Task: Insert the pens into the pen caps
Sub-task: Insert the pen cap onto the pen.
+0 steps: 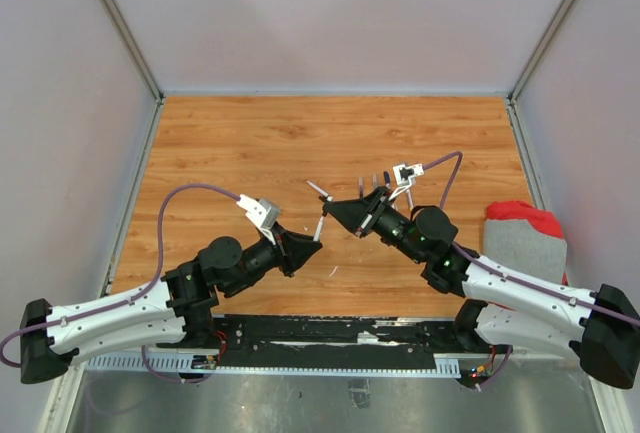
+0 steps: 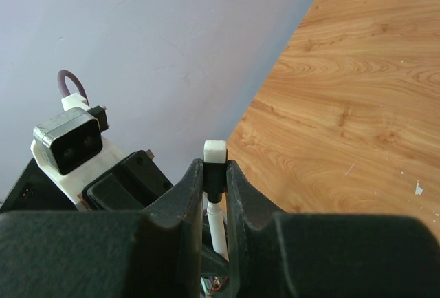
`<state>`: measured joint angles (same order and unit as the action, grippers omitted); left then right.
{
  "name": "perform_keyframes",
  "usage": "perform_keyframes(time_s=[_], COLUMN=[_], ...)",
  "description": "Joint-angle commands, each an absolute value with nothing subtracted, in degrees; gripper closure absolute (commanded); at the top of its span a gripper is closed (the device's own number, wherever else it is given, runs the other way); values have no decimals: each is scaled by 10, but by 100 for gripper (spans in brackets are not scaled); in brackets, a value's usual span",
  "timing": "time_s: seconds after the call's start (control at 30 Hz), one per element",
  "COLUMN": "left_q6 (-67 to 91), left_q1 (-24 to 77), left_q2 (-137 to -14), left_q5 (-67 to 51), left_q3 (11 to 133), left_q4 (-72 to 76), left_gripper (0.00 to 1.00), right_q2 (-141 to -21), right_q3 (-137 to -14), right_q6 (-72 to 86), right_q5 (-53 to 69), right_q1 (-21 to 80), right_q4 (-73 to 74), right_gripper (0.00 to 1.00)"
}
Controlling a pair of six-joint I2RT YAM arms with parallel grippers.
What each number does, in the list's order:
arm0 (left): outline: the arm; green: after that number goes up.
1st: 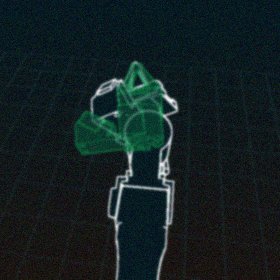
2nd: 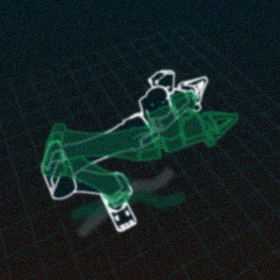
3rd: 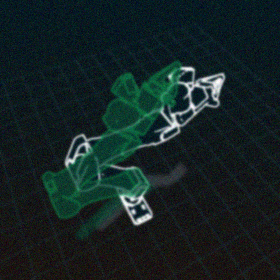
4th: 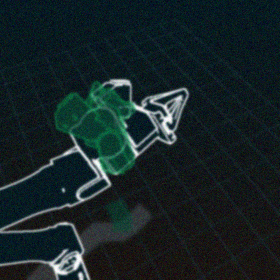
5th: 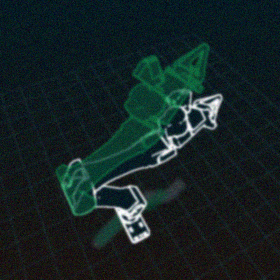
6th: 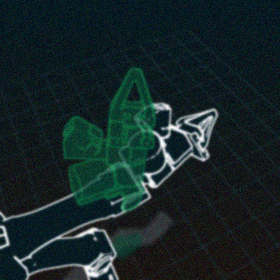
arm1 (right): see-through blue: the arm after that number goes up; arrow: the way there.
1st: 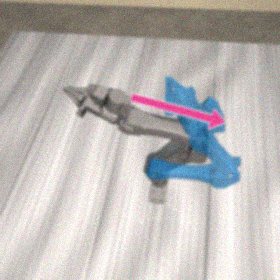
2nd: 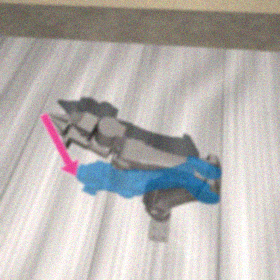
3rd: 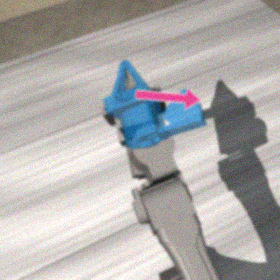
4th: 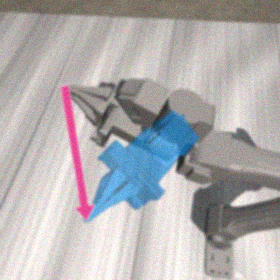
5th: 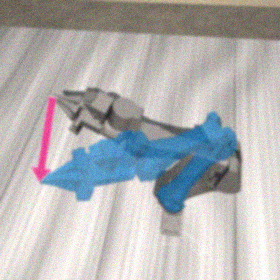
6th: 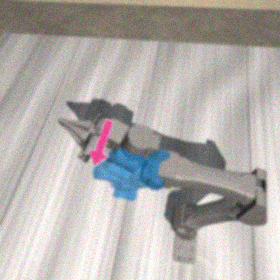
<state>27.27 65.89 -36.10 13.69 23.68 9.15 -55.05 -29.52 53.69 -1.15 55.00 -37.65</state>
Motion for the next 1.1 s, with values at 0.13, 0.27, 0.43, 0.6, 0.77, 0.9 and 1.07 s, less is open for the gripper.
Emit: perform_keyframes(time_s=[0.13,0.27,0.43,0.6,0.77,0.9,1.07], left_q6=[268,269,268,269,269,268,268], left_q1=[665,665,665,664,665,664,665], left_q2=[-356,-359,-358,-359,-359,-360,-359], left_q5=[149,148,149,148,149,150,153], left_q3=[241,241,240,238,239,240,242], left_q4=[103,104,103,105,105,105,105], left_gripper=[99,100,99,100,100,100,100], right_q2=[-551,-553,-551,-550,-553,-555,-562], right_q3=[-283,-284,-279,-262,-266,-266,-271], right_q6=[552,554,556,554,555,558,561], right_q5=[-15,-12,-14,-11,-6,-4,6], right_q1=[565,566,566,567,567,567,568], right_q4=[-387,-392,-401,-455,-450,-447,-428], right_gripper=[99,99,99,99,99,99,99])
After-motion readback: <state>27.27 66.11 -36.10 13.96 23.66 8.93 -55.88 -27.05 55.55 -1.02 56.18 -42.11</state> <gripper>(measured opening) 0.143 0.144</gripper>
